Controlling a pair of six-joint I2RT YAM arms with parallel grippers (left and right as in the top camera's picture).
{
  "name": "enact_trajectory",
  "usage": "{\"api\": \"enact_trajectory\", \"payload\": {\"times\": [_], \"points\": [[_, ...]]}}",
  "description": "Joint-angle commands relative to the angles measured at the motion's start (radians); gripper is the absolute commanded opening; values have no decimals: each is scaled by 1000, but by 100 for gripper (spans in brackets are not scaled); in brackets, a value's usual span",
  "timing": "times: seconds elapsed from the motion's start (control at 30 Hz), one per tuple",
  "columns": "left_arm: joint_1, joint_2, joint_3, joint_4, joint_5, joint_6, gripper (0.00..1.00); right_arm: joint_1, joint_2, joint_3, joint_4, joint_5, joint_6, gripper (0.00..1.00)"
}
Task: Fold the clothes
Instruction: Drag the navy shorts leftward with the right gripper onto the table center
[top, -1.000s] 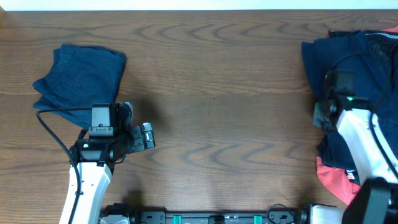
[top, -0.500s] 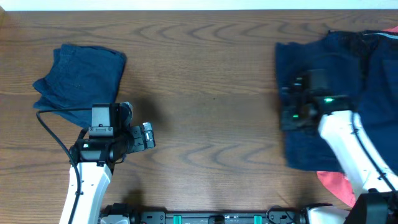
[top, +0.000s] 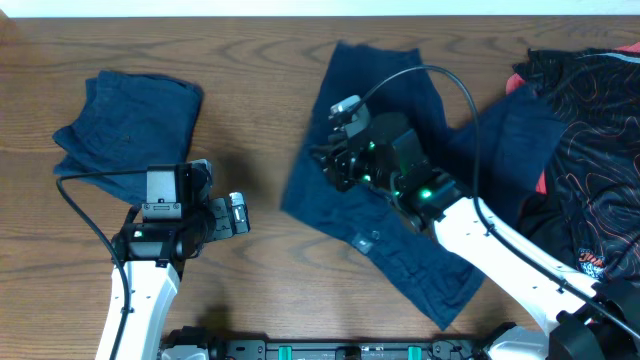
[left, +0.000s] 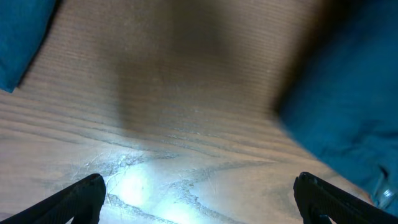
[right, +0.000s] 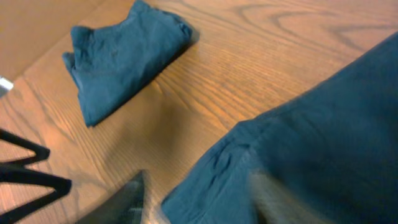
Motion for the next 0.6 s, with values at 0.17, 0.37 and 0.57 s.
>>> {"api": "enact_trajectory", "payload": {"times": [0.17, 0.37, 0.57], "points": [[6, 1, 16, 24, 138, -26, 98, -99, -35, 5, -274, 350, 22, 99], [-16, 42, 9, 60, 156, -153, 98, -245, -120, 5, -529, 527, 22, 99], [-121, 187, 7, 125, 170, -246, 98, -347, -174, 5, -659, 529, 22, 99]]}}
